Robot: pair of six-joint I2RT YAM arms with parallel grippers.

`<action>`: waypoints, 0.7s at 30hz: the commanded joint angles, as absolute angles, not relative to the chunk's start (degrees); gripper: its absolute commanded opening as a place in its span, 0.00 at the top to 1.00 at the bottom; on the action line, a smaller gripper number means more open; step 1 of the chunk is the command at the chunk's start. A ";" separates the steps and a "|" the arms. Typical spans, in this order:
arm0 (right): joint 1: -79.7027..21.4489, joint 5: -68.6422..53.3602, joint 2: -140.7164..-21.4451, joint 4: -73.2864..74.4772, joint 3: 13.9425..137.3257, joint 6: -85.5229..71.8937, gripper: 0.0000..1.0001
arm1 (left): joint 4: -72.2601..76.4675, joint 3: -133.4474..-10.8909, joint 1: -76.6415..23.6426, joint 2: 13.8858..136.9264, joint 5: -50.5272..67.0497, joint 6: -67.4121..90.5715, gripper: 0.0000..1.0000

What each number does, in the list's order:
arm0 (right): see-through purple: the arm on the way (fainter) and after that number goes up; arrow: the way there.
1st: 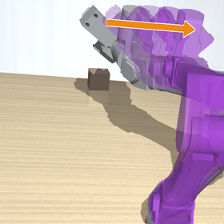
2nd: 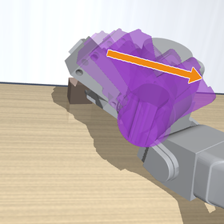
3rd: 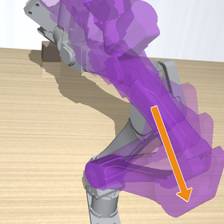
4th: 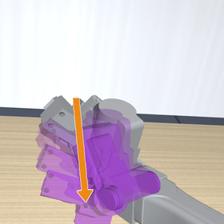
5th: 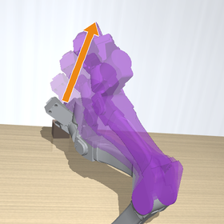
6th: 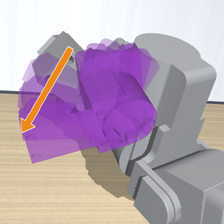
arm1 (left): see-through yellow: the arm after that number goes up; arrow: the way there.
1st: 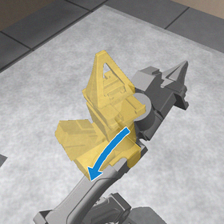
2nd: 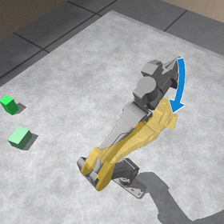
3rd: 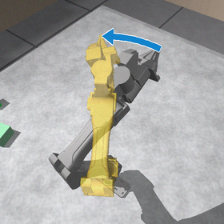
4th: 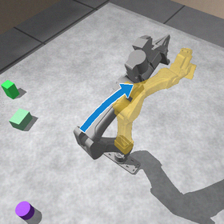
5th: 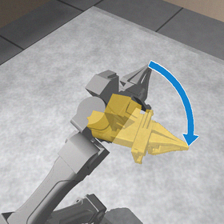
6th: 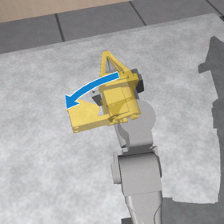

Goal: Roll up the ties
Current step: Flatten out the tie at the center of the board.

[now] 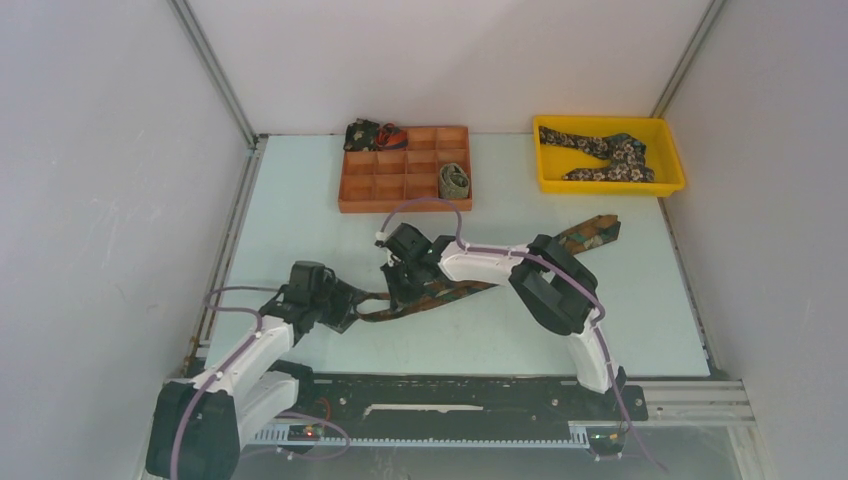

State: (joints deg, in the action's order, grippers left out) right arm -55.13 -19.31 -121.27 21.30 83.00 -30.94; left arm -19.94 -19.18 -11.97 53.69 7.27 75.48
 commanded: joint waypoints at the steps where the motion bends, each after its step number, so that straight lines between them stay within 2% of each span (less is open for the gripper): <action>1: -55.97 -14.86 -117.52 19.48 82.36 -30.33 0.97 | -18.50 -18.29 -11.55 52.09 8.43 74.99 0.39; 6: -56.39 -14.02 -114.78 19.17 82.15 -29.99 0.97 | -17.81 -18.89 -11.56 50.16 7.90 69.77 0.62; 10: -56.43 -12.05 -109.97 20.10 81.73 -29.35 0.97 | -17.40 -19.63 -11.53 46.33 0.96 62.90 0.82; 13: -55.66 -9.91 -106.15 20.87 80.52 -29.01 0.97 | -11.87 -18.08 -11.52 42.67 -3.54 55.65 0.96; 17: -53.07 -7.56 -101.16 19.85 76.20 -29.58 0.96 | -6.59 -14.60 -11.68 35.44 -6.93 48.03 1.00; 20: -50.55 -4.80 -98.52 18.44 71.57 -31.17 0.96 | -6.43 -12.06 -11.78 30.27 -10.19 44.29 1.00; 21: -49.55 -4.15 -98.00 18.13 69.94 -31.77 0.96 | -6.68 -11.14 -11.80 28.30 -10.99 43.63 0.96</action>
